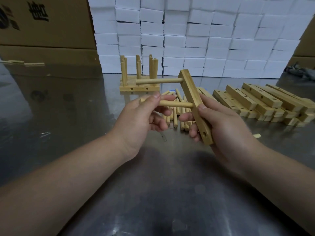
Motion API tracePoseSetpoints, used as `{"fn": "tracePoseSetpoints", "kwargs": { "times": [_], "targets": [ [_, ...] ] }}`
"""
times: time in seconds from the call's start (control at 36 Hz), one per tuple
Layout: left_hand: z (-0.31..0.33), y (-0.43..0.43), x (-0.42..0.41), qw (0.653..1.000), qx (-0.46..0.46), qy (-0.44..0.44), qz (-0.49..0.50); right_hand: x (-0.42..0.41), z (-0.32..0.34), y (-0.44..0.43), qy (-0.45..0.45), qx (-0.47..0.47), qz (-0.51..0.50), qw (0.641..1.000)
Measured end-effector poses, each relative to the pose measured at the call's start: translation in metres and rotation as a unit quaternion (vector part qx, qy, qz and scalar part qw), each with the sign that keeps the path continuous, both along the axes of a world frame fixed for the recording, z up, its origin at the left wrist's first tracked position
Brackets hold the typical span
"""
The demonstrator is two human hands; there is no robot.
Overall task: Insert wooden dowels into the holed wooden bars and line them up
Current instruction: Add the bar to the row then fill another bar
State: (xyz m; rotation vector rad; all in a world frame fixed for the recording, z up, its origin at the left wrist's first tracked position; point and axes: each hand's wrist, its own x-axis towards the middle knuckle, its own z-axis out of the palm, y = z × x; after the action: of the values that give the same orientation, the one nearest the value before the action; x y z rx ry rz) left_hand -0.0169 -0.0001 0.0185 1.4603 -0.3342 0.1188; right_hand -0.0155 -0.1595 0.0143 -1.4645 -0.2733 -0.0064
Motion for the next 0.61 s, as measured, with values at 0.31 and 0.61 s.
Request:
{"fn": "tracePoseSetpoints", "kwargs": {
  "times": [0.31,0.61],
  "targets": [
    [0.001,-0.004,0.000,0.996,0.067,-0.016,0.058,-0.006,0.002,0.002,-0.031,0.001,-0.011,0.999],
    [0.002,-0.006,-0.004,0.983,0.125,-0.073,0.110,0.003,0.001,-0.003,-0.015,0.015,-0.011,1.000]
  ]
}}
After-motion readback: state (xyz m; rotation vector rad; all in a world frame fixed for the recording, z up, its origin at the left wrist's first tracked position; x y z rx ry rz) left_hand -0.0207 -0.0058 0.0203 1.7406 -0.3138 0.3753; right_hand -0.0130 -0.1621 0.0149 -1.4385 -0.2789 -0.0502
